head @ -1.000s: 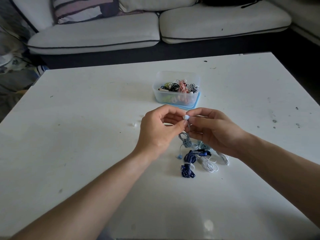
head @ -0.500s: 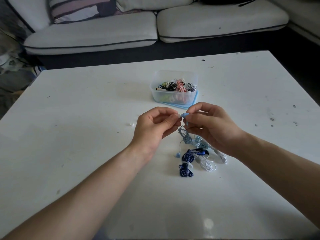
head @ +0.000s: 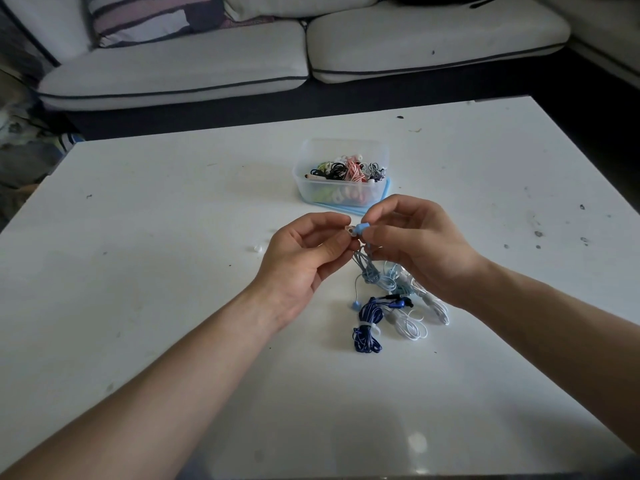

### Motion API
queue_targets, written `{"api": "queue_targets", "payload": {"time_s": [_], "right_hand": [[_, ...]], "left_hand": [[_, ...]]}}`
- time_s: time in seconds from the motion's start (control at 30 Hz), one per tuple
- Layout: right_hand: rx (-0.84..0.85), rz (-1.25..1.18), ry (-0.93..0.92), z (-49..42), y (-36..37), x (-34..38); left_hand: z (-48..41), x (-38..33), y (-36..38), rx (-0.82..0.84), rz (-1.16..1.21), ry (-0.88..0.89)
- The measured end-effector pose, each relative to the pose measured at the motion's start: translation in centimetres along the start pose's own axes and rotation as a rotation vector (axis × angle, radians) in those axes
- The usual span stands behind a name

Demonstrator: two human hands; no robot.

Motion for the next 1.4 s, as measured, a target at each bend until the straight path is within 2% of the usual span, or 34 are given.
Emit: {"api": "queue_targets", "payload": {"time_s": [0.4, 0.6, 0.73, 1.0, 1.4], "right_hand": [[-0.059, 0.059, 0.011, 0.1, -0.16, -0.02], [-0.077, 0.098, 0.034, 0.1, -0.25, 0.06], [-0.043, 0.093, 0.063, 0.03, -0.43, 0.21], [0.141, 0.011, 0.15, 0.08, -0.67, 0.41], [0.104, 0.051, 0.142, 0.25, -0.56, 0.3]], "left_hand": [[-0.08, -0.21, -0.24, -0.009, -0.074, -0.007], [-0.01, -0.51, -0.39, -0.021, -0.248, -0.004], [0.06, -0.82, -0.35, -0.006, -0.282, -0.006], [0.13, -0.89, -0.16, 0.045, -0.261, -0.032], [0.07, -0.7, -0.11, -0.023, -0.277, -0.026]]}}
Point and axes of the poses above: each hand's wrist, its own z-axis away from the middle knuckle, its own y-axis out of the palm, x = y × z, the point moved 3 cm from there along -z, towards the middle knuckle, and after that the axes turned 15 degrees about x, right-handed, at the moved point
